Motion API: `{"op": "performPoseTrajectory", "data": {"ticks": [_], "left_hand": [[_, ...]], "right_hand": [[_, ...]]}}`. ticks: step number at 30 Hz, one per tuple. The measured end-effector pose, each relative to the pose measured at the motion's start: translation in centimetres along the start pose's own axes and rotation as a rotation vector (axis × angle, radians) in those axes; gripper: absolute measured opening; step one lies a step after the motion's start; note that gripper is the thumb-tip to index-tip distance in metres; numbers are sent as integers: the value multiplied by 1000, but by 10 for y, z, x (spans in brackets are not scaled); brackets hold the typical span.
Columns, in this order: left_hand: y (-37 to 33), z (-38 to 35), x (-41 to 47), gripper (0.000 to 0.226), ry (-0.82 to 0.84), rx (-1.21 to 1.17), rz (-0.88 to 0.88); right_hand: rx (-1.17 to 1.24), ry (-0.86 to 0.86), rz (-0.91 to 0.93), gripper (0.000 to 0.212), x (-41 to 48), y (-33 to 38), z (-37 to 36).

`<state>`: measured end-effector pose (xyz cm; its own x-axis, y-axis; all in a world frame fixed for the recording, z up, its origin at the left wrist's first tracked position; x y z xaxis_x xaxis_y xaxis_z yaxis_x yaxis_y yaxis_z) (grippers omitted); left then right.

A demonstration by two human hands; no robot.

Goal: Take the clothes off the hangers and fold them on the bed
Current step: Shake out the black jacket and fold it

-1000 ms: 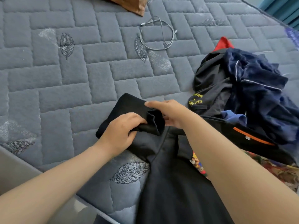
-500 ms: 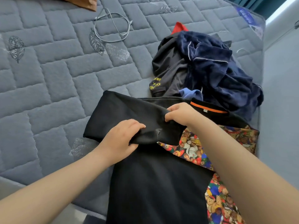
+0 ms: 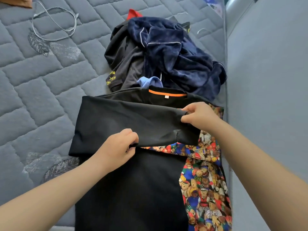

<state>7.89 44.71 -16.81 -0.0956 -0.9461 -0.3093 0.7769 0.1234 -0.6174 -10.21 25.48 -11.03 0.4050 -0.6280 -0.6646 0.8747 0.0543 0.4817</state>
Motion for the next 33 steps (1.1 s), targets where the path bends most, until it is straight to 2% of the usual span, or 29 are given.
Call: {"op": "performPoseTrajectory", "data": {"ticks": [4,11,15,18,21,24,29,33], "left_hand": [[-28,-16,26,14,55,-6,-36],[-58,-51,66,8,99,-12,-96],[-61,-69,82,17,120,-6,-104],[-51,-75,90,26,94,8,-15],[-28,-70,91,33,12,23,194],[1,-69,85,42,55,30,313],[26,-79,81,57,281,-12,282],[27,-76,84,53,230,-16,279]], "right_hand": [[-62,-101,26,26,-4,-30,19],[-146,-213,-9,20,6,-80,37],[-162,-302,-43,23,16,-101,38],[-174,-303,-42,24,28,-110,31],[-193,-314,-67,26,38,-119,21],[-185,-347,-118,33,45,-127,13],[-252,-402,-141,32,51,-125,3],[-358,-439,-34,52,53,-111,-2]]}}
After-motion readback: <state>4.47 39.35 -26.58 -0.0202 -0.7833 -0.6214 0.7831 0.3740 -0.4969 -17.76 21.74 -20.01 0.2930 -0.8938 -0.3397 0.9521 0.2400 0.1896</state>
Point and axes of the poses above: each hand's wrist, its own x-axis towards the middle knuckle, its own z-axis out of the back of the hand, y = z × x, the point moved 3 cm from there along x, towards the middle knuckle, and after that the axes turned 12 degrees about y, right-handed, at the moved point
